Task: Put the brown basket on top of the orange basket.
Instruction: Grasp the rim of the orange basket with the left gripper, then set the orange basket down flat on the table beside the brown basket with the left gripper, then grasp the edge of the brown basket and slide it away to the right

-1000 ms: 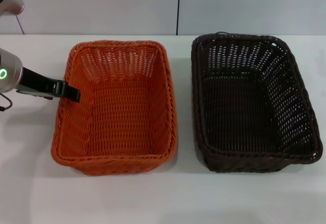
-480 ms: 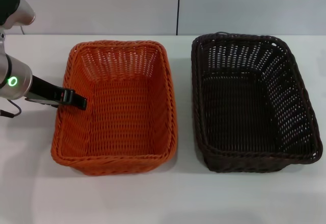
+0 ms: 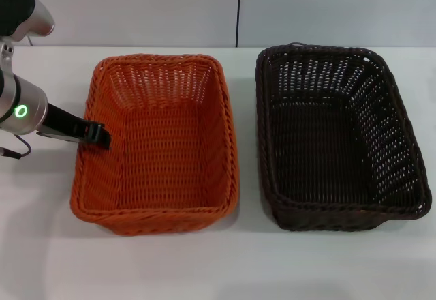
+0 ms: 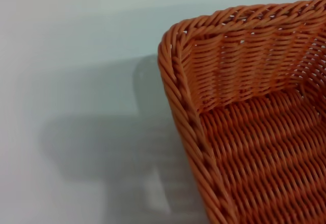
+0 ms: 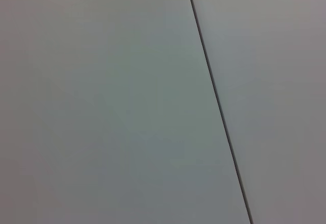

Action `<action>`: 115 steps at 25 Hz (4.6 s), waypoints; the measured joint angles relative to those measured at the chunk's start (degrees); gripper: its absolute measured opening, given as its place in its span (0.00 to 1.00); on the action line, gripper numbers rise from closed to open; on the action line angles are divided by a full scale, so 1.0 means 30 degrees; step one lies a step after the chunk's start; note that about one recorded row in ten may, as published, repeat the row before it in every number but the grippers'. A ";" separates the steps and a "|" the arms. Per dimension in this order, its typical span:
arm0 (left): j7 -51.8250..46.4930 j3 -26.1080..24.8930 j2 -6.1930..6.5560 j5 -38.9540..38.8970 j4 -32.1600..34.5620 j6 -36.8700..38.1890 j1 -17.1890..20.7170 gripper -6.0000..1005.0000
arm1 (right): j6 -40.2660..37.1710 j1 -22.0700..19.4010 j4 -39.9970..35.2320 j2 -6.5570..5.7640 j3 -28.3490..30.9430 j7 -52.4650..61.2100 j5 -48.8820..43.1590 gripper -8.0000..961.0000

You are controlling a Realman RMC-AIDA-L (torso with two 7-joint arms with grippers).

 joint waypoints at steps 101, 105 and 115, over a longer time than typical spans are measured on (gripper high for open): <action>1.3928 -0.4167 0.0123 -0.2200 -0.3231 0.5000 -0.7083 0.59 | 0.0678 0.0443 0.0292 0.0029 0.0041 -0.0014 0.0001 0.56; 1.3897 -0.4174 0.0072 -0.2143 -0.2154 0.4391 -0.6619 0.74 | 0.0681 0.0357 0.0291 0.0029 0.0041 -0.0014 0.0002 0.56; 1.4020 -0.4203 0.0056 -0.4761 0.0209 0.2105 -0.4598 0.82 | 0.0652 0.0287 -0.0166 -0.0027 -0.0563 0.0306 -0.0542 0.55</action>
